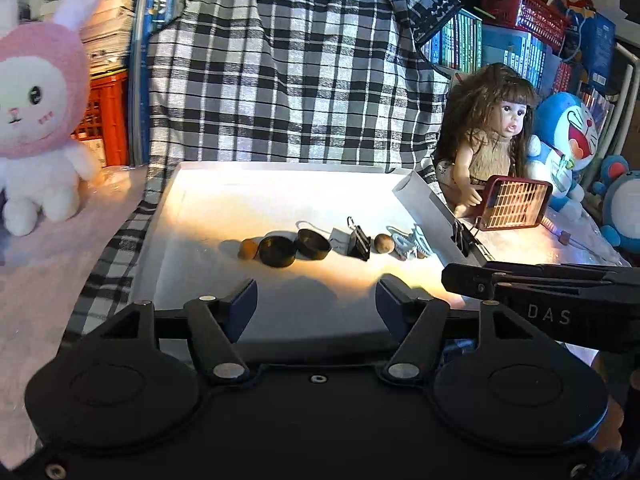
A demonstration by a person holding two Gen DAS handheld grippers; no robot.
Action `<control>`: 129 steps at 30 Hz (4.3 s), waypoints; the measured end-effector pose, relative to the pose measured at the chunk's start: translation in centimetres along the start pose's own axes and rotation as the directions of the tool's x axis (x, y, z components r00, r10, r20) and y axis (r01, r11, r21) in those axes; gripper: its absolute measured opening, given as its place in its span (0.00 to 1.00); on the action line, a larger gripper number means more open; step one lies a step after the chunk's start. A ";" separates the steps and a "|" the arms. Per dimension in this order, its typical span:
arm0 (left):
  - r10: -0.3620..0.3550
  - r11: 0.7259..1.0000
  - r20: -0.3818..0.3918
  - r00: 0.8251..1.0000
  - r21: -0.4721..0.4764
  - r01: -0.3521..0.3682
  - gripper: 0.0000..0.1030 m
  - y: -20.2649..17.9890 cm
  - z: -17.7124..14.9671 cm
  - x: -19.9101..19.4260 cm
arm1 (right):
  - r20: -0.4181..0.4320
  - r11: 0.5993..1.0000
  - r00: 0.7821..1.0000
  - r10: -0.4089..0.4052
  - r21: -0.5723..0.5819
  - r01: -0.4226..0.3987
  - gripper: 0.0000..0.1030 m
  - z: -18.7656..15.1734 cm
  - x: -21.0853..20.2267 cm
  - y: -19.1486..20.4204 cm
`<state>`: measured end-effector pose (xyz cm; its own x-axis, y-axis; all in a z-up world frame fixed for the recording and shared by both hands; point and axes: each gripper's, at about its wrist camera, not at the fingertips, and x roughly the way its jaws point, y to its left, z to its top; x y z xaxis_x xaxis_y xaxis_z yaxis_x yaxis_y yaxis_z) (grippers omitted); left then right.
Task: Organize rigid objects
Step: 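Withdraw both tools from the white box, then grasp a red stick with the left tool while the right tool grasps a black disc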
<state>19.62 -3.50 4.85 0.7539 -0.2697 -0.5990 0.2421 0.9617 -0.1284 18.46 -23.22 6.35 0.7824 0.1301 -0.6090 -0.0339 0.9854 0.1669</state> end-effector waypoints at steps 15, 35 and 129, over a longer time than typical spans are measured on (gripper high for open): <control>0.040 0.999 0.055 0.998 -0.010 -0.039 0.70 -0.6 -6.2 -6.0 | 0.062 0.991 0.997 0.043 -0.126 -0.035 0.71 -5.3 -4.6 1.7; 0.099 0.995 0.102 0.990 0.004 -0.100 0.70 -1.1 -13.2 -10.7 | 0.084 0.964 0.992 0.090 -0.258 -0.065 0.76 -11.1 -8.6 2.7; 0.117 0.993 0.071 0.991 0.000 -0.117 0.44 0.3 -14.7 -10.2 | 0.046 0.943 0.981 0.186 -0.288 -0.166 0.40 -14.8 -8.7 4.5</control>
<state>3.01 0.27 -0.72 0.8187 -0.1580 -0.5520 0.1517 0.9868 -0.0575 2.26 -18.32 0.95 0.7900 0.3064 -0.5310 -0.3408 0.9395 0.0350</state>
